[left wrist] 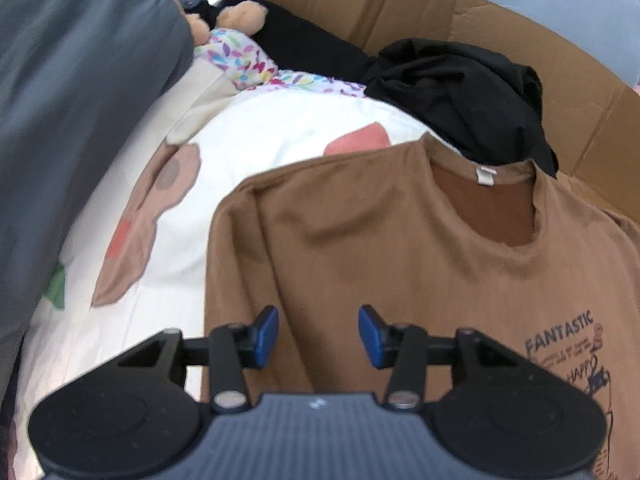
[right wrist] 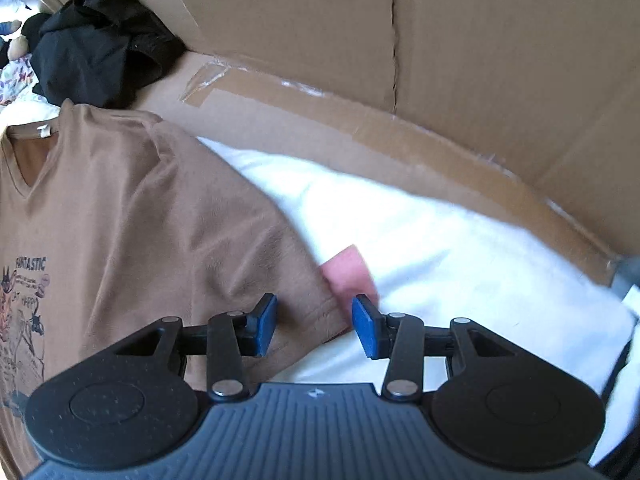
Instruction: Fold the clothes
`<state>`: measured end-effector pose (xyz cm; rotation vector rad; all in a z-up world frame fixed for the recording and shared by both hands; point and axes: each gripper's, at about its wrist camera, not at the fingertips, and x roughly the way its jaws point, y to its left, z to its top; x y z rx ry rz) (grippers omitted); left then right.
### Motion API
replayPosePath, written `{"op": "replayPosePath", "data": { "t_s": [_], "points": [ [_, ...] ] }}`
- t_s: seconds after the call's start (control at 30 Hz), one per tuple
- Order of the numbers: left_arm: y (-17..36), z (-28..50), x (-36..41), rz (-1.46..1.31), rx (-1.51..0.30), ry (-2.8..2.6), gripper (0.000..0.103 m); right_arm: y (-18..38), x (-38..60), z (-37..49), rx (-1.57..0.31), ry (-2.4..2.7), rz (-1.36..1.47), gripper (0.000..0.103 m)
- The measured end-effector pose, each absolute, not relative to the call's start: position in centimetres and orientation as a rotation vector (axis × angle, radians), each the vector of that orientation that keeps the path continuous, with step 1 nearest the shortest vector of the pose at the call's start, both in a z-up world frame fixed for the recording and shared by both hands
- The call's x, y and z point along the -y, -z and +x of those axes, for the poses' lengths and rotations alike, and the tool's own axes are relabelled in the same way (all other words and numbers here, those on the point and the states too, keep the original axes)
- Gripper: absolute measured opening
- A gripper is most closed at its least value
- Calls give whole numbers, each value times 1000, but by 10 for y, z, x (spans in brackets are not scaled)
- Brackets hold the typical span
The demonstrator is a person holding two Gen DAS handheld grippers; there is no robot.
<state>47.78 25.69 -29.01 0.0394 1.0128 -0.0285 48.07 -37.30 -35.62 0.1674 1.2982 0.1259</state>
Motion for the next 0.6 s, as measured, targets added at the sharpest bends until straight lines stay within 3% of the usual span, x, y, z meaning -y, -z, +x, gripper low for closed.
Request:
{"op": "replayPosePath", "data": {
  "t_s": [0.1,0.17,0.6],
  "points": [
    [292,473,-262,32,-1019,16,47,358,373,479,-1268,-104,178,43],
    [293,470,-264,26,-1020,10,47,355,375,478,-1254,-101,170,8],
    [290,462,-275,7,-1011,-8,47,282,373,505,-1114,-49,-174,8]
  ]
}}
